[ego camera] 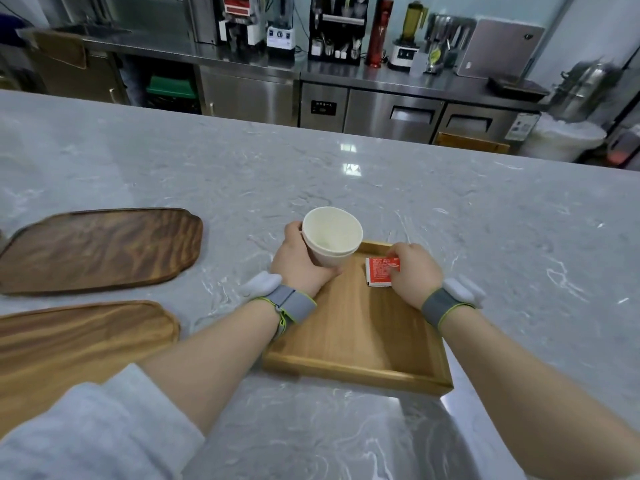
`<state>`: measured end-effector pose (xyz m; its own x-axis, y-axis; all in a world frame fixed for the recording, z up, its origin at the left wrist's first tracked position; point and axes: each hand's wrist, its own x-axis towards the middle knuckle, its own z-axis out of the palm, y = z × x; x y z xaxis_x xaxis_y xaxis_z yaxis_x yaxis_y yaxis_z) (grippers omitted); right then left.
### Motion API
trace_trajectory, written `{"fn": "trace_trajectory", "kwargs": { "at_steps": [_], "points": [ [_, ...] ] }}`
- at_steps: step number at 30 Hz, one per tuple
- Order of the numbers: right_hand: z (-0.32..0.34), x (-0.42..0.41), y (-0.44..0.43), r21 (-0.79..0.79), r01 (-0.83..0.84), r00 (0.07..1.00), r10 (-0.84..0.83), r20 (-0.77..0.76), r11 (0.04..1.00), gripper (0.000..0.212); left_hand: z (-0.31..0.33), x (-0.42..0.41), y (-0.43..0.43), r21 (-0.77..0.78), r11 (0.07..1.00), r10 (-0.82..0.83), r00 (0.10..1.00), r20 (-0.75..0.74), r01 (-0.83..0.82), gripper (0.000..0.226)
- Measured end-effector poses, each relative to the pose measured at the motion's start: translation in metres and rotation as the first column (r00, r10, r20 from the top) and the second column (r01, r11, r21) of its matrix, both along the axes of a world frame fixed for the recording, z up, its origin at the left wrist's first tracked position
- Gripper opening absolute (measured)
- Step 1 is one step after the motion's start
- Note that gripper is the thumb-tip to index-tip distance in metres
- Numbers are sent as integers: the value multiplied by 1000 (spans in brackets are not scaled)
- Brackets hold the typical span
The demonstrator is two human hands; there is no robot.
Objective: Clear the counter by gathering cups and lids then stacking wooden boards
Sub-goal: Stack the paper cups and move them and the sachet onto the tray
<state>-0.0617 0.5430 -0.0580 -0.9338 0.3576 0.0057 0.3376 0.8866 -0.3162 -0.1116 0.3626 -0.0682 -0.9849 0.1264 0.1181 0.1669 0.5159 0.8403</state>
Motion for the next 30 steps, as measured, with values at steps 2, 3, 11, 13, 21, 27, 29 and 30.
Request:
{"fn": "trace_trajectory", "kwargs": {
  "at_steps": [2, 3, 11, 13, 21, 27, 29, 30],
  "points": [
    [-2, -1, -2, 13, -2, 1000, 1, 3, 1000, 32, 0, 0, 1, -16, 1000, -4, 1000, -6, 3, 92],
    [-3, -2, -4, 19, -6, 1000, 5, 1, 1000, 33, -1, 0, 1, -14, 1000, -9, 1000, -7, 8, 93],
    [1, -2, -8, 74, -27, 999, 25, 26, 997, 33, -2, 1, 1, 2, 1000, -20, 1000, 11, 20, 106],
    [4, -2, -7, 79, -30, 999, 28, 21, 996, 31, -2, 2, -2, 27, 998, -48, 999, 7, 48, 108],
    [25, -3, -9, 39, -28, 982, 35, -187, 999, 37, -2, 11, -23, 47, 998, -45, 999, -6, 45, 112],
    [53, -17, -26, 64, -89, 940, 105, -323, 994, 39, 6, 13, -49, 112, 993, -40, 999, 1, 39, 103],
    [60, -25, -42, 65, -135, 925, 150, -349, 989, 42, 10, 13, -64, 106, 994, -20, 1000, -23, 23, 93],
    [64, -28, -51, 63, -160, 920, 172, -353, 985, 43, 13, 13, -70, 106, 994, -8, 999, -35, 12, 87]
  ]
}}
